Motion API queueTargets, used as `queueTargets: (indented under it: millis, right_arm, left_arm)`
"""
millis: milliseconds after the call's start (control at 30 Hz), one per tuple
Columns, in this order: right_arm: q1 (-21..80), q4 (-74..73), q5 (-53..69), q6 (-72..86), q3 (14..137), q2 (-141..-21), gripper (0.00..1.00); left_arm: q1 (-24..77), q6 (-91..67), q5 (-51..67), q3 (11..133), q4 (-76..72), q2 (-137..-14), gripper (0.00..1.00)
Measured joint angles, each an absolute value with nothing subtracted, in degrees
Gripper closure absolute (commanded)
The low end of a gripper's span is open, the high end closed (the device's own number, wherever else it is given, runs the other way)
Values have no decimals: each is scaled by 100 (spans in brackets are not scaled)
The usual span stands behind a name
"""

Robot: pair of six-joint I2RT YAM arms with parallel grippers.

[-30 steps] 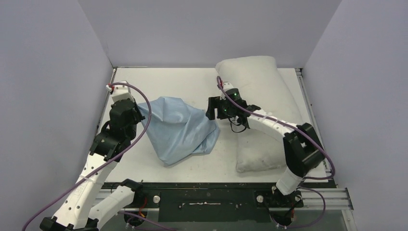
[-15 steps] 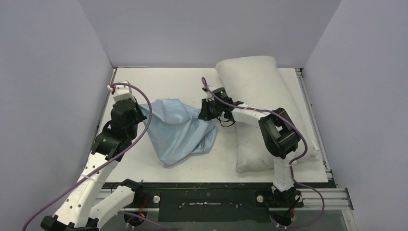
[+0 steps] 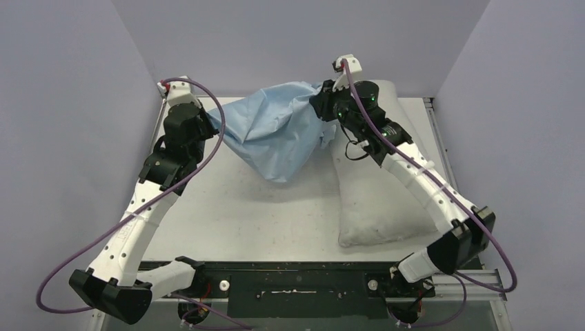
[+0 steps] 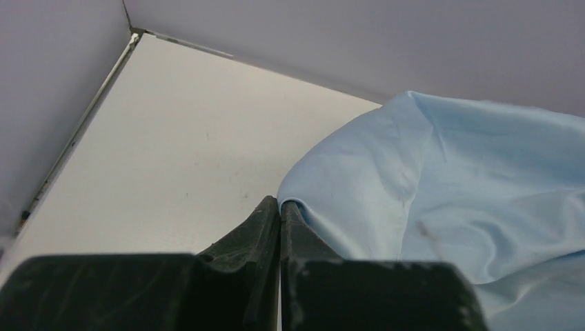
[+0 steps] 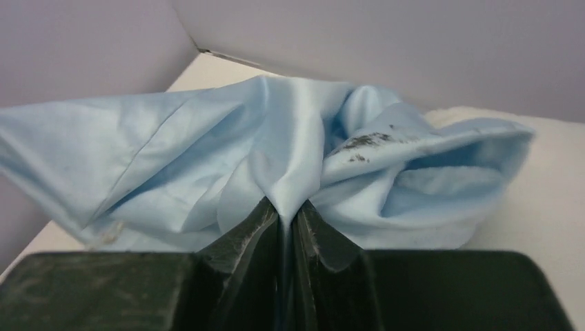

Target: Put the pillow into the pillowcase

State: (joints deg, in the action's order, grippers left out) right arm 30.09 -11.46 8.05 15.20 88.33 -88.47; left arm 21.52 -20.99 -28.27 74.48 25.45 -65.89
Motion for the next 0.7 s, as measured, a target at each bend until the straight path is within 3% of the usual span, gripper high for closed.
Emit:
queueTargets:
  millis: [133,267,433,700]
  right_arm:
    - [3590,-1249,854,1435,8182,-7970,51]
    - [4082,-1636,1201,1463,7098,-7671,32]
    - [4036,-2296,958,1551,6375,-7671,29]
    - [3577,-1796,596,1559,6379,-7841,39]
  left_arm:
    - [2147,-2108,-2834,7262,2390,-6171,100]
    - [2115,-2132,-2917,6379,2418,-5568,100]
    - [2088,-2141,-2978,5452,2644,-5323,100]
    - [2088,-2132,-3096,5260,2847,-5304,100]
